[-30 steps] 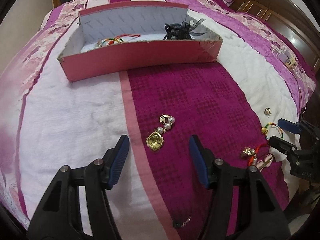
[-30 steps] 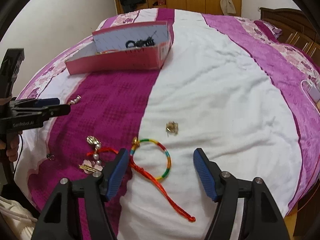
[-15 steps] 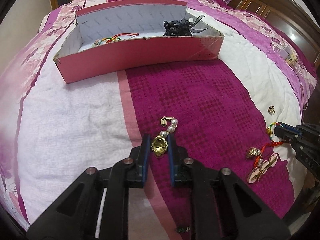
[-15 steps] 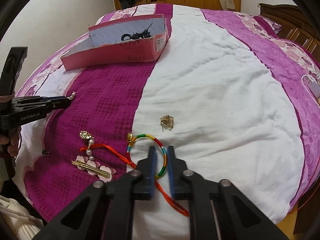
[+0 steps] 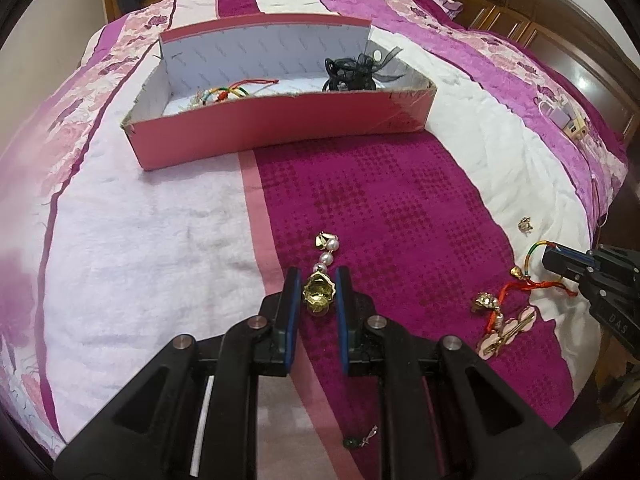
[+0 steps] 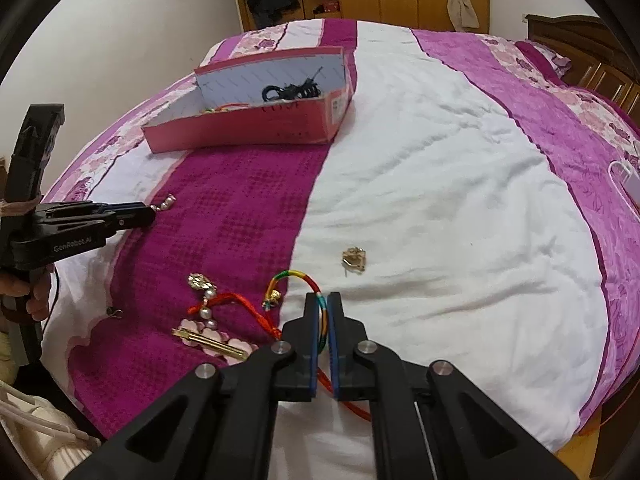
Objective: Organize jewelry
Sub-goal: 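Lift the gold pendant with left tool while right tool lifts the rainbow ring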
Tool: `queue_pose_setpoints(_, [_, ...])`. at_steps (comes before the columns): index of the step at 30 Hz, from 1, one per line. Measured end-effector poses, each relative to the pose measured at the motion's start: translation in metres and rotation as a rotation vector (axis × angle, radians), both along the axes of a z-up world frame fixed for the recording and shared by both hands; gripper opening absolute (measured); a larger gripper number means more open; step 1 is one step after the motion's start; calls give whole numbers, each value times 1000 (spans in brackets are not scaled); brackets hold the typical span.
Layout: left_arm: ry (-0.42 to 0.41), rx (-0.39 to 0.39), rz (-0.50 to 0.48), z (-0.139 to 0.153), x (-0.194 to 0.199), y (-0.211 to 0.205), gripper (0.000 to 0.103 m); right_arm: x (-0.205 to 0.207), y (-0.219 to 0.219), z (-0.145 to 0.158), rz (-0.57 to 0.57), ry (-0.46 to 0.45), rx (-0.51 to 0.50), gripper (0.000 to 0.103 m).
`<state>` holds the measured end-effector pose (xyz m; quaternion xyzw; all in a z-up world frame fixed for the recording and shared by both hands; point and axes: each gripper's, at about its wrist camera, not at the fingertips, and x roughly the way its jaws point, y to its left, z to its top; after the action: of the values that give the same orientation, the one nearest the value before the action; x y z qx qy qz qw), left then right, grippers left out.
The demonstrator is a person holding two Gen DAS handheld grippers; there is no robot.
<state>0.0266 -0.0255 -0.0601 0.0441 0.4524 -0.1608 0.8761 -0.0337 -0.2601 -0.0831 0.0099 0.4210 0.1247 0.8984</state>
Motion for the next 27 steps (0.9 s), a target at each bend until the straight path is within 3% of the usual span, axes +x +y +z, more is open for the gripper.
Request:
queue_pose_setpoints(9, [-50,-42,20,20,-6,6,8,-3,5,21,20,-62,32,4])
queue_pose_setpoints(27, [-262,-107,76,66,-15,17,8,8,23,65,57,-231,93,4])
